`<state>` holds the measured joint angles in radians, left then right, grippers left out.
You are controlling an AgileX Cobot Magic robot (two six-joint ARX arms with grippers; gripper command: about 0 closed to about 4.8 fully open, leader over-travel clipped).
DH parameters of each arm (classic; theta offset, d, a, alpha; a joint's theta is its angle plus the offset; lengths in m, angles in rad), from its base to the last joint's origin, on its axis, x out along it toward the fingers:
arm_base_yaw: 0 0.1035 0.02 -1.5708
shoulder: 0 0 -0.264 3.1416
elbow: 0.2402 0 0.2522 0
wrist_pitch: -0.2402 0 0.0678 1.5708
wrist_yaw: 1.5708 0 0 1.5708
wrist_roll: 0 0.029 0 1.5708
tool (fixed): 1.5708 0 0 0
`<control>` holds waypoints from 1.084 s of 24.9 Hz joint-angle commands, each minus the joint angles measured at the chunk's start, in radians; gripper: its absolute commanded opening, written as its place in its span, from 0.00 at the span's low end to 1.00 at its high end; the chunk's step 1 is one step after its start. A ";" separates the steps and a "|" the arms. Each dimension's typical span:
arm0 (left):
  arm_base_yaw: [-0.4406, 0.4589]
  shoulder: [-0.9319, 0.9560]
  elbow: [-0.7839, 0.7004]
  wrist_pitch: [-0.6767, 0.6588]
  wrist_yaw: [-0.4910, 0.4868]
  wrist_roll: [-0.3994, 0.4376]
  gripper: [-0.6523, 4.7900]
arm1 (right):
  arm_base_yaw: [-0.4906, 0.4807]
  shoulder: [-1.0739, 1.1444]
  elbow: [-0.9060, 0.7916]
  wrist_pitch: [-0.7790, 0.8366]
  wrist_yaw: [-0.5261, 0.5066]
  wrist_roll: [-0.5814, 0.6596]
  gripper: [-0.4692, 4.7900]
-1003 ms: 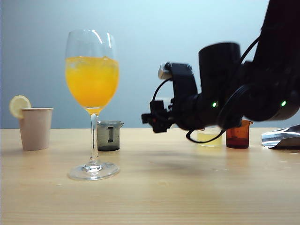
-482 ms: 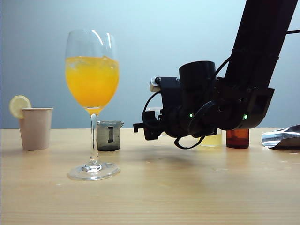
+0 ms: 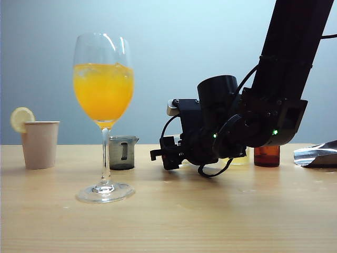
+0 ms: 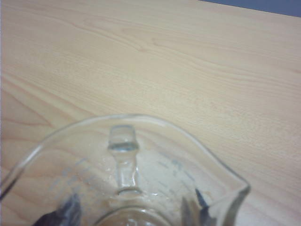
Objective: Pick up the second measuring cup from the left, pour the orange juice inside into the goblet, and finally put the measuring cup back in its original place.
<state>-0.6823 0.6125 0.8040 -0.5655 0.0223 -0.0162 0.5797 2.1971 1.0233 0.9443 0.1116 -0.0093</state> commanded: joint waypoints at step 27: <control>0.000 -0.002 0.005 0.005 0.000 0.001 0.11 | -0.005 -0.045 -0.051 0.020 -0.007 0.111 1.00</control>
<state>-0.6819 0.6125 0.8040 -0.5655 0.0223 -0.0162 0.5743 2.1590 0.9672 0.9653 0.1123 0.0967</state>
